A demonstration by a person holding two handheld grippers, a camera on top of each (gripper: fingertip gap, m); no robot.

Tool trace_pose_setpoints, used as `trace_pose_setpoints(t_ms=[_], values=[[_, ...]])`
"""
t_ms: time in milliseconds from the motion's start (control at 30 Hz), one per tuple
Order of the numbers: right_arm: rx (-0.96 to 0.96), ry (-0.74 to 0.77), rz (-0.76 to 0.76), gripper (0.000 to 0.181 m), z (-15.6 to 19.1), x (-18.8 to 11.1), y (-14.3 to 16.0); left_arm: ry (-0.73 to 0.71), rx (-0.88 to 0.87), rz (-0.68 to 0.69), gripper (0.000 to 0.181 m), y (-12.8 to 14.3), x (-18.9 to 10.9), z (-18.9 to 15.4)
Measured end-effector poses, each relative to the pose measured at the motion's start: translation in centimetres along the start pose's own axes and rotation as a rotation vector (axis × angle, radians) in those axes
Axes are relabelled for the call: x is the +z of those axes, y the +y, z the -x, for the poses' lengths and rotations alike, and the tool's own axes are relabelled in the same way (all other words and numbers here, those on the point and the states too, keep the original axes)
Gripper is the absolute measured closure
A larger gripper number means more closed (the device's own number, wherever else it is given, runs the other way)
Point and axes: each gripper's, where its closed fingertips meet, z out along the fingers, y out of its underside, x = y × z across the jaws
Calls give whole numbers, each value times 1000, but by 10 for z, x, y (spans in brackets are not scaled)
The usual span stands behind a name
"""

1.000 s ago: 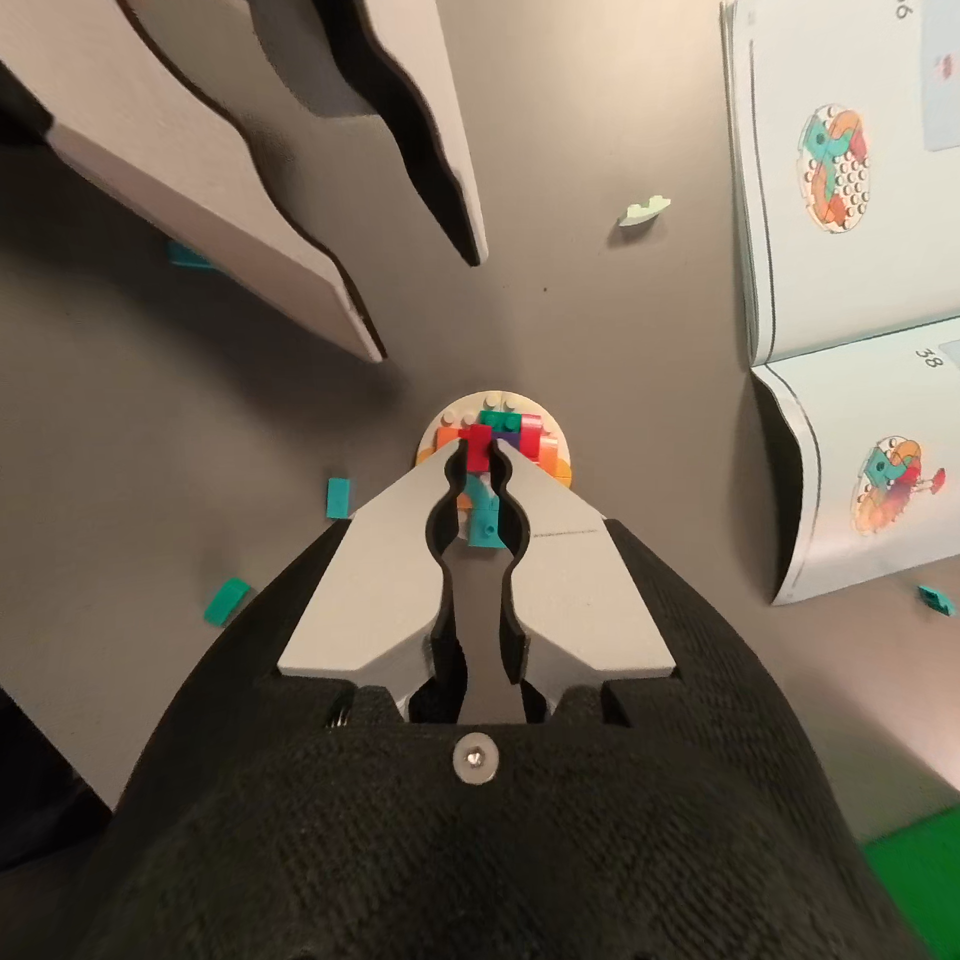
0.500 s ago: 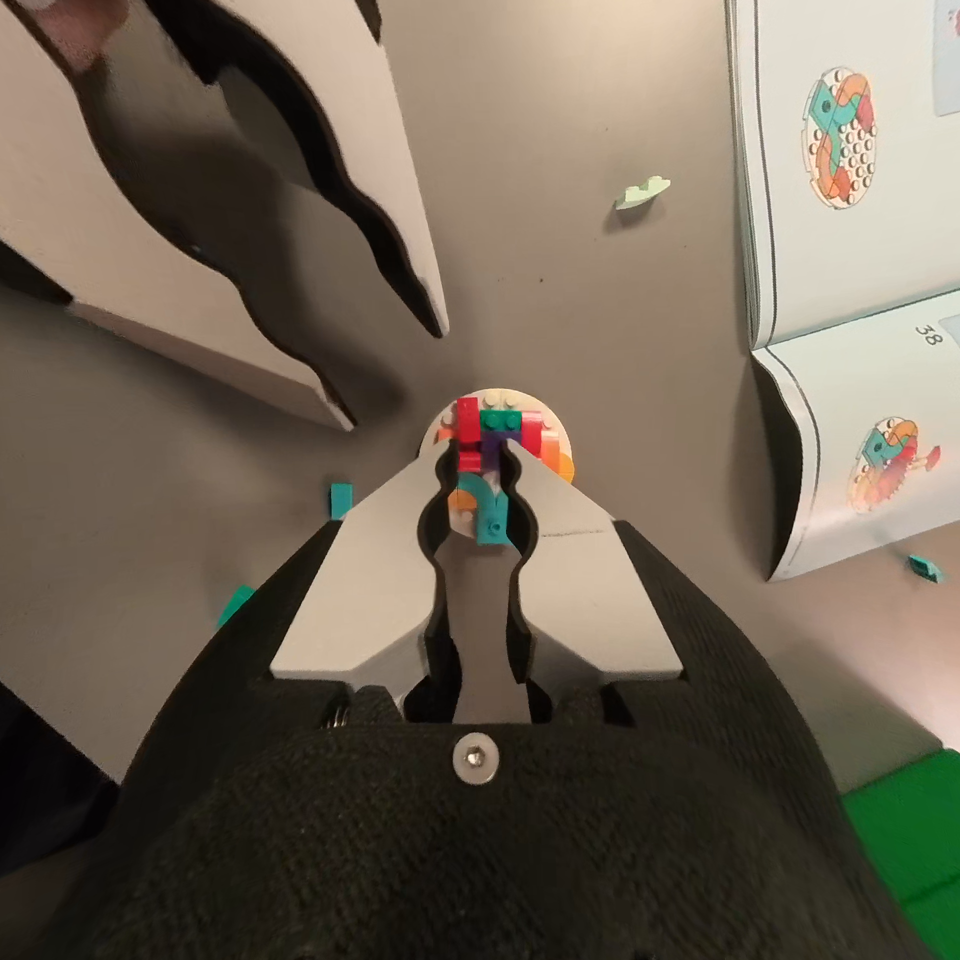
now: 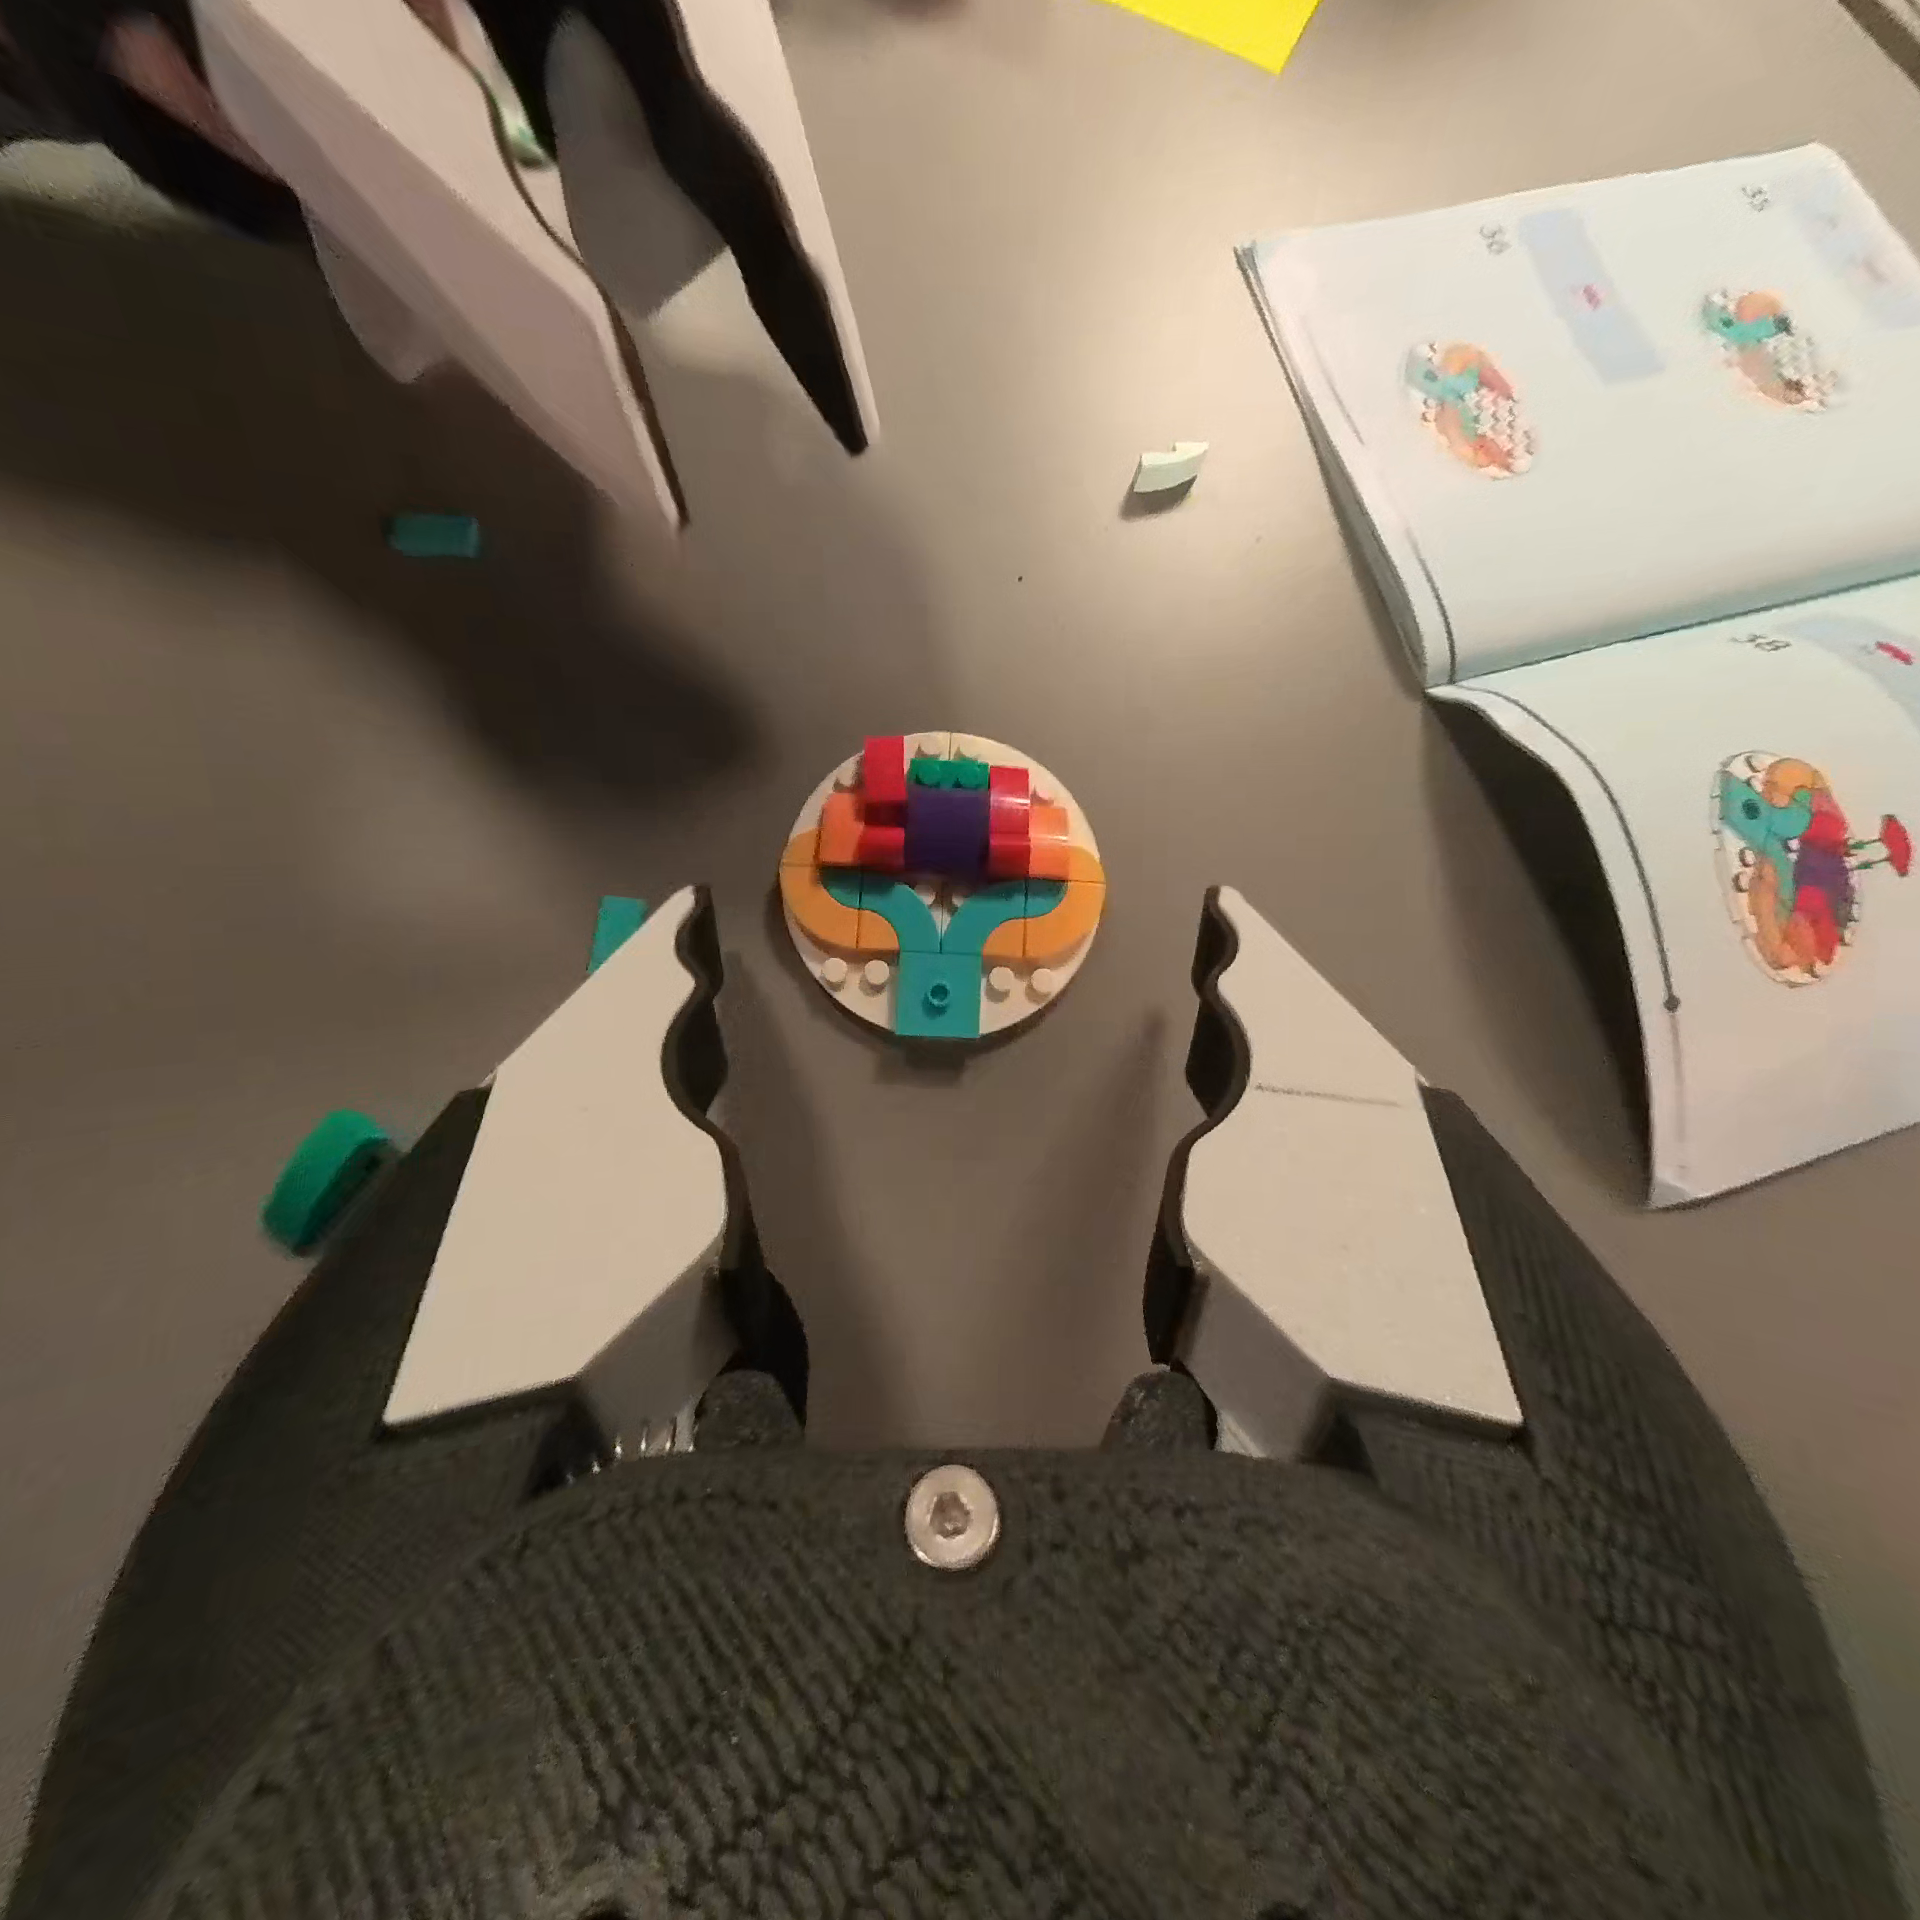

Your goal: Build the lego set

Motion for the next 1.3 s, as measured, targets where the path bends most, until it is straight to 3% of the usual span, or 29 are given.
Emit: trace_pose_setpoints(t_ms=[267,433,600,800,1000,1300], values=[[-40,-98,-15,105,7,7,5,63,100,-25,147,-1,-1,-15],[-52,-125,-57,99,8,1,0,-23,303,40,150,15,2,-13],[-47,-136,-42,92,9,8,2,19,298,35,148,14,6,-20],[-51,-139,-60,117,14,11,0,27,348,16,146,10,5,-26],[-21,-139,-100,118,8,8,-3,-119,685,76,138,16,13,-17],[6,-153,-197,118,4,-7,-14,-192,914,7,135,4,13,-22]])
